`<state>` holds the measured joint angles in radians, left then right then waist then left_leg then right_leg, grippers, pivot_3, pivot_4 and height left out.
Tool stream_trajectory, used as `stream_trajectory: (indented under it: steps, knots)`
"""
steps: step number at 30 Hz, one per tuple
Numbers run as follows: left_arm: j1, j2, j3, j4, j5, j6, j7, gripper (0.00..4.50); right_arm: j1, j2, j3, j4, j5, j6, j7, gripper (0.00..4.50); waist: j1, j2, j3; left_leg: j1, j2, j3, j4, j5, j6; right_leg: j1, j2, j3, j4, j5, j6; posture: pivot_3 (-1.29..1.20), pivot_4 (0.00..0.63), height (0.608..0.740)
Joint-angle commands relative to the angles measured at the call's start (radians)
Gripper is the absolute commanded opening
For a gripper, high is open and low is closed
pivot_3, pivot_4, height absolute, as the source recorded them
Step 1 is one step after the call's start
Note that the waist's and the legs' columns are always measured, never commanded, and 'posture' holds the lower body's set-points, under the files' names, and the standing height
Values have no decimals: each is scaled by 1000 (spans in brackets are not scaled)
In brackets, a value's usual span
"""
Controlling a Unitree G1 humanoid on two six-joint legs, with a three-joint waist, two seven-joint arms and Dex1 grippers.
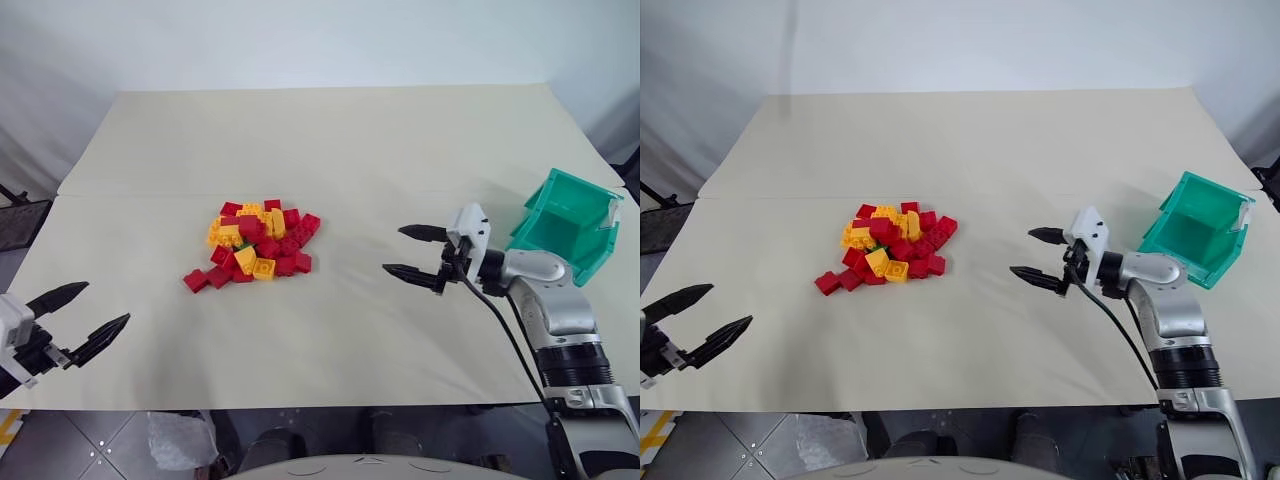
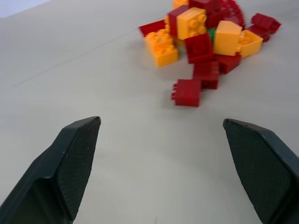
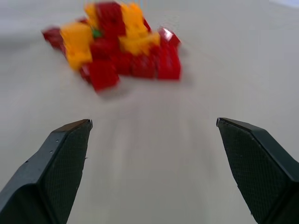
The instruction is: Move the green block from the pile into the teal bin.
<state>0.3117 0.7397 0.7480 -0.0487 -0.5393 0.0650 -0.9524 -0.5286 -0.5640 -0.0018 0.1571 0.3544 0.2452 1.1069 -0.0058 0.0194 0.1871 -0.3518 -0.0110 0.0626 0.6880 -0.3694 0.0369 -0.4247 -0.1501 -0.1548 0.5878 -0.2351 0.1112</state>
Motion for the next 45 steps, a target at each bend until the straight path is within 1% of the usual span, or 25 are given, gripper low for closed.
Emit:
stream_trajectory:
  steps: [1,8,11,16,19,20,24,27,29,33,36,39,42,45]
  knots:
    - [39,-20,69,-66,-80,33,-4,3283,-19,7,5,-25,10,1,3,4500,4,0,0,0,0,0,0,0,0,0,0,0,0,0,0,0,150,740]
    - [60,-27,92,-124,-172,93,-40,1017,-33,16,15,-20,17,8,11,4500,2,-1,0,-2,3,0,11,-6,1,0,1,0,3,0,-1,0,150,740]
    - [27,2,23,-149,-185,129,-78,34,-35,21,16,-36,28,23,14,4500,2,-1,0,-2,3,1,11,-6,2,0,1,0,3,0,-1,0,150,740]
    - [-95,45,-104,-129,-162,164,-101,10,-34,32,21,-69,43,48,10,4500,4,-1,0,-2,3,1,12,-6,1,0,2,0,3,0,-1,0,150,740]
    - [-236,62,-228,-90,-132,189,-103,10,-36,49,21,-82,49,56,-13,4500,4,-1,0,-2,3,1,12,-6,1,0,2,0,4,0,-1,0,150,740]
    - [-305,63,-286,-58,-104,190,-103,10,-35,53,21,-87,50,59,-20,4500,3,-1,0,-2,3,2,12,-6,1,0,2,0,4,0,-1,0,150,740]
    - [-524,44,-467,71,-5,162,-138,10,-17,70,18,-109,47,65,-53,4500,3,-1,0,-2,3,2,12,-6,1,0,3,0,4,1,-1,0,150,740]
    - [-647,15,-572,172,54,130,-179,10,5,76,17,-136,47,70,-77,4500,1,-1,0,-2,3,4,11,-6,1,0,3,0,4,1,-1,0,150,740]
    - [-724,-17,-619,266,99,90,-190,10,24,80,13,-161,52,78,-98,4500,2,-1,0,-2,3,5,11,-6,1,0,4,-1,3,1,-1,0,150,740]
    - [-830,-67,-671,428,170,16,-197,10,56,79,4,-201,57,90,-128,4500,1,-1,0,-3,3,6,11,-6,1,0,5,-1,3,1,-1,0,150,740]
    - [-940,-113,-693,613,250,-73,-128,10,86,72,-11,-231,60,97,-156,4500,4,-2,0,-3,4,6,12,-6,1,0,5,0,3,1,-1,0,150,740]
    - [-1017,-137,-690,770,307,-149,-62,10,107,65,-23,-252,65,104,-171,4500,6,-2,0,-3,3,6,13,-6,2,0,5,0,4,1,0,0,150,740]
    - [-1065,-148,-668,870,319,-182,-24,10,120,58,-26,-263,69,106,-175,4500,5,-2,-1,-3,3,5,13,-6,2,0,5,0,3,1,1,0,150,740]
    - [-1093,-151,-663,930,332,-220,-6,10,116,55,-27,-257,69,104,-175,4500,1,-2,0,-3,3,6,13,-6,2,0,5,0,3,1,1,0,150,740]
